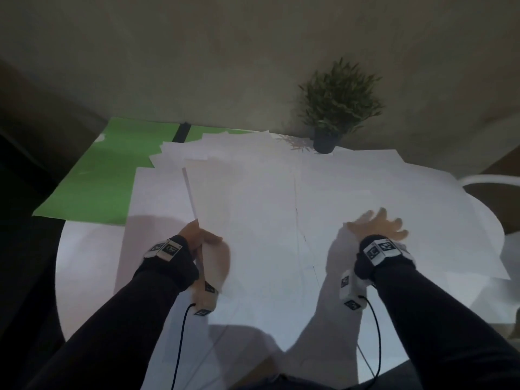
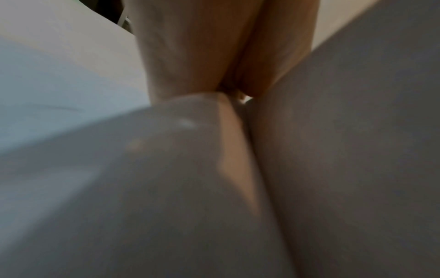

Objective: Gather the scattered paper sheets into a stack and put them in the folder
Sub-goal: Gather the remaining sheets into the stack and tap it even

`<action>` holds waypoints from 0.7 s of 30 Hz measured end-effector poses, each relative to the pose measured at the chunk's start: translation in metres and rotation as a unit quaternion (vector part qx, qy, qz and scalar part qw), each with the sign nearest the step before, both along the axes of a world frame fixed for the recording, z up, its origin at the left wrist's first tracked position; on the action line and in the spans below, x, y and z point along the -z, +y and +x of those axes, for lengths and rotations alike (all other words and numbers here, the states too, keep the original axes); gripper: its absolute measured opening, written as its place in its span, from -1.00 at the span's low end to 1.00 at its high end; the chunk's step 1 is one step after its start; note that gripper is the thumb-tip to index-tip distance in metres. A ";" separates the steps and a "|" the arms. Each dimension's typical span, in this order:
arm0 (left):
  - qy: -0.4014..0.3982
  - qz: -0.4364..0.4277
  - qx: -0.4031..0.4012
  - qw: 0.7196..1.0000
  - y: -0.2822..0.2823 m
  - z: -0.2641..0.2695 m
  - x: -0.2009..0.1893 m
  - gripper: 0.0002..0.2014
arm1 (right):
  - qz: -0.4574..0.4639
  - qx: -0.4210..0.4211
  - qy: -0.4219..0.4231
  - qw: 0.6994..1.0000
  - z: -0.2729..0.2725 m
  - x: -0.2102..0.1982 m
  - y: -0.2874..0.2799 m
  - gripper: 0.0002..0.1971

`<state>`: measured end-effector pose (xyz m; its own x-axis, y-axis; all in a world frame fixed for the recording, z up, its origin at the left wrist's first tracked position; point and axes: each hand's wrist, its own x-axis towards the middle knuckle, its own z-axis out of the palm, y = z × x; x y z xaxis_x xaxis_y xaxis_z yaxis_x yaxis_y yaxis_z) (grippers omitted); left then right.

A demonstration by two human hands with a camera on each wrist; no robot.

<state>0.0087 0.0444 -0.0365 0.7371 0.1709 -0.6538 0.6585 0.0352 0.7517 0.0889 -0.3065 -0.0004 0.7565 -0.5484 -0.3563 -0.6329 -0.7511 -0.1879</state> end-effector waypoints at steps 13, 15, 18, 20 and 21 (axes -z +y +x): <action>-0.019 -0.055 0.029 0.998 -0.020 -0.002 -0.002 -0.53 | 0.076 0.011 0.017 0.997 0.002 0.015 -0.022 -0.24; -0.012 -0.079 0.023 0.997 -0.019 -0.002 -0.002 -0.56 | 0.075 -0.034 0.003 0.997 0.008 0.009 -0.021 -0.57; 0.004 -0.081 -0.019 0.996 -0.017 0.002 0.001 -0.56 | 0.037 -0.089 -0.015 0.995 0.019 -0.007 -0.011 -0.73; 0.004 -0.048 -0.033 0.998 -0.018 0.005 0.005 -0.53 | 0.035 -0.098 -0.018 0.994 0.026 -0.014 -0.004 -0.65; -0.004 -0.032 -0.042 0.999 -0.019 0.005 0.006 -0.62 | 0.041 -0.101 -0.007 0.994 0.027 -0.015 -0.003 -0.62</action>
